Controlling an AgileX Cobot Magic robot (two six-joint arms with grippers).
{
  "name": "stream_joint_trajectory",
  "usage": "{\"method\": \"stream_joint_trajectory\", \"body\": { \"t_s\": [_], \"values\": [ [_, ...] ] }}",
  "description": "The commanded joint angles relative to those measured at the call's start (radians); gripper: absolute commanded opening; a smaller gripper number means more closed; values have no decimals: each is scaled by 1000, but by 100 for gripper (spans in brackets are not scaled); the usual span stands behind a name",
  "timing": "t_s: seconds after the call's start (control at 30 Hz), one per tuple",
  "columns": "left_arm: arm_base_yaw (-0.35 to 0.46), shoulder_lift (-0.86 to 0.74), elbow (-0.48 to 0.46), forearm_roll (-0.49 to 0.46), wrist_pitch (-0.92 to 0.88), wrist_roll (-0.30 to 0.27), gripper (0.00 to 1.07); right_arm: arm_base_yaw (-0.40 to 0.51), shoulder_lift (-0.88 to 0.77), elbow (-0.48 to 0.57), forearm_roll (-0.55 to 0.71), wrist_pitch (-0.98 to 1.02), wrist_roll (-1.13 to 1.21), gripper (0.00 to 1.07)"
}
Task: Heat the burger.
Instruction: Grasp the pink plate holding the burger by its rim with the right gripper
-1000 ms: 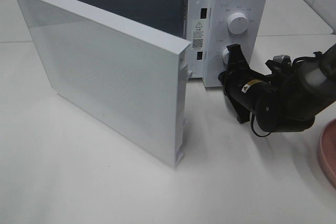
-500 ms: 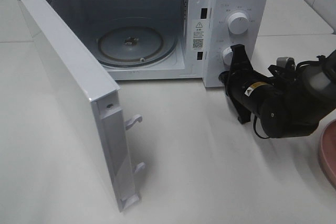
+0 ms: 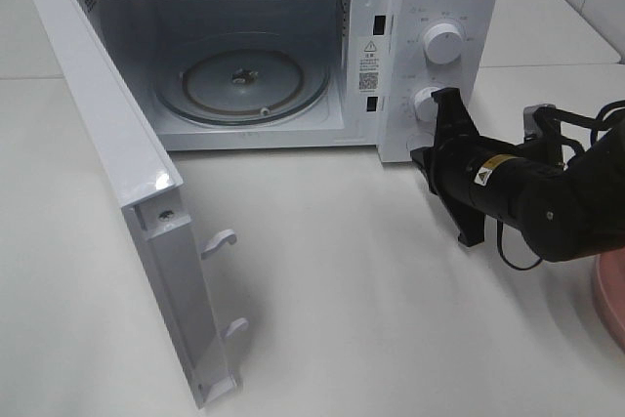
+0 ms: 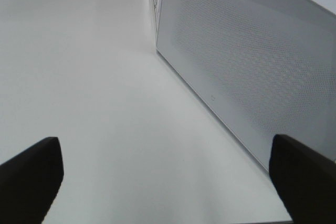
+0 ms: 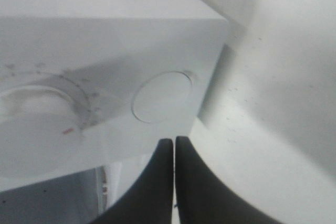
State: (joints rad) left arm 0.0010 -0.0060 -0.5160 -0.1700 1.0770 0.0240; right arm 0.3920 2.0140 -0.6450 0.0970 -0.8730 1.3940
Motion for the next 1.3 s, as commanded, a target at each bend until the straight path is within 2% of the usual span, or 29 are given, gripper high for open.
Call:
{"method": "stream_joint_trajectory", "body": {
  "t_s": [0.03, 0.3, 0.47, 0.67, 0.73, 0.83, 1.2, 1.3],
  "values": [
    [2, -16, 2, -1, -13, 0, 100, -7, -33, 16, -47, 62, -2, 0],
    [2, -16, 2, -1, -13, 0, 100, -7, -170, 58, -130, 263, -116, 0],
    [2, -16, 2, -1, -13, 0, 100, -7, -314, 57, -144, 502, -333, 0],
    [2, -16, 2, -1, -13, 0, 100, -7, -423, 57, -142, 650, -562, 0],
    [2, -16, 2, -1, -13, 0, 100, -7, -503, 57, -140, 775, -682, 0],
    [2, -16, 2, -1, -13, 0, 100, -7, -521, 57, -140, 804, -706, 0],
    [2, -16, 2, -1, -13, 0, 100, -7, -704, 55, -141, 1157, -947, 3],
    [2, -16, 2, -1, -13, 0, 100, -7, -716, 55, -141, 1187, -963, 3]
  ]
}}
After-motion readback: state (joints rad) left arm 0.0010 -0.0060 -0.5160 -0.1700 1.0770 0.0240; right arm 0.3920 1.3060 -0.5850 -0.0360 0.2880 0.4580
